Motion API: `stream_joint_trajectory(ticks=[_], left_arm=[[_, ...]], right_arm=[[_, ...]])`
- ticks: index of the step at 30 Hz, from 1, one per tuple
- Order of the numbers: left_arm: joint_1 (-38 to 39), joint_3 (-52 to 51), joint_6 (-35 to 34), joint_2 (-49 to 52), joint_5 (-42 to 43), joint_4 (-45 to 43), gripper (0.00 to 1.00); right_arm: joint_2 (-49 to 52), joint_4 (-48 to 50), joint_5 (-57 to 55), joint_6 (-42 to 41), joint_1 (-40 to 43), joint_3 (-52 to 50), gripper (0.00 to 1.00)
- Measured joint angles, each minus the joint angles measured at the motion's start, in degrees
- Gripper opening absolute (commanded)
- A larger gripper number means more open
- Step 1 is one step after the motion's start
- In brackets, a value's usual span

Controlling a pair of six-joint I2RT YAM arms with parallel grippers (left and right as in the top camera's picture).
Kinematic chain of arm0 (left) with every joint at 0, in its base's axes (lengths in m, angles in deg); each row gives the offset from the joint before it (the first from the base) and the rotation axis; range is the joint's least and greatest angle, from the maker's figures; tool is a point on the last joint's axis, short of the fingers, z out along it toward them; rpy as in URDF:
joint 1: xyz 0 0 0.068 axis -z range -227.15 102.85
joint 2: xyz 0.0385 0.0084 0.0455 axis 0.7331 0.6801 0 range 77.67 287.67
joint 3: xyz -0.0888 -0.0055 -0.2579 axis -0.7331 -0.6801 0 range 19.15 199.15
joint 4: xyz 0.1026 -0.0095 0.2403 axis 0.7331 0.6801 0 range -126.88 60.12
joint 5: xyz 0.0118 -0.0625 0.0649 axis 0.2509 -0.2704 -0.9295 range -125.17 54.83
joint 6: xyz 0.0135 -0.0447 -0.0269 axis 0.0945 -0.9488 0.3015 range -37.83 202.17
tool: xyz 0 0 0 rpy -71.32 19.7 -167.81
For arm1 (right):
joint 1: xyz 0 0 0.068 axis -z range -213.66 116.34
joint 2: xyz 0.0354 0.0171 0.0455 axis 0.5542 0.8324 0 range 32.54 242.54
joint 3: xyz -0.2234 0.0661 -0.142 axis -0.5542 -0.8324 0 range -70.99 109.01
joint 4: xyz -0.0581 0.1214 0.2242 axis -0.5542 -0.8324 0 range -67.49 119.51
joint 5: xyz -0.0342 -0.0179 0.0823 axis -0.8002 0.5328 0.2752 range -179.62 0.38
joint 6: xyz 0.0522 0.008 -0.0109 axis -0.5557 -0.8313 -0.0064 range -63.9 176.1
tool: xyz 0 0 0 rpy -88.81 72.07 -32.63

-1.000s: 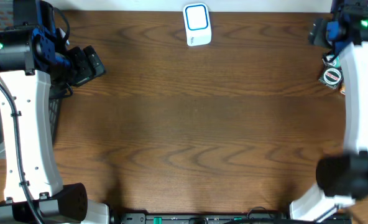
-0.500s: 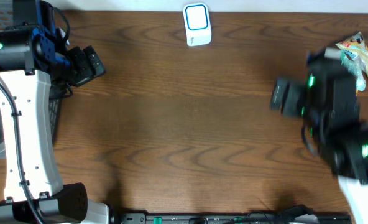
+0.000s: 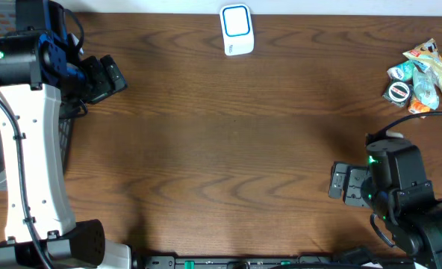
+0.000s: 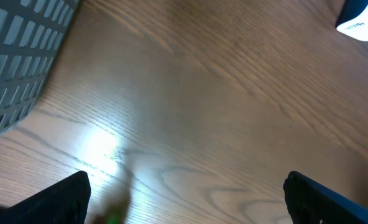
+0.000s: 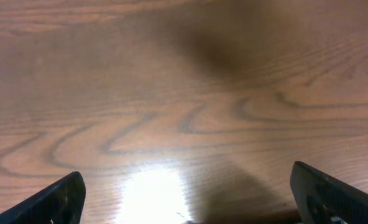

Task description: Scan the item barcode

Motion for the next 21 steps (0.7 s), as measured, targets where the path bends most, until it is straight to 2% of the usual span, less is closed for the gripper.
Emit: stream_joint_trajectory(ticks=[12, 16, 21], left_arm=[[0.0, 0.0, 0.0, 0.0, 0.0, 0.0, 0.98], [0.0, 0.0, 0.0, 0.0, 0.0, 0.0, 0.98], [0.0, 0.0, 0.0, 0.0, 0.0, 0.0, 0.98]], right_arm=[[0.0, 0.7, 0.3, 0.5, 0.0, -0.2, 0.99], [-0.3, 7.0, 0.8, 3.5, 0.0, -2.4, 0.99], [-3.8, 22.1, 5.6, 11.1, 4.0, -11.2, 0.99]])
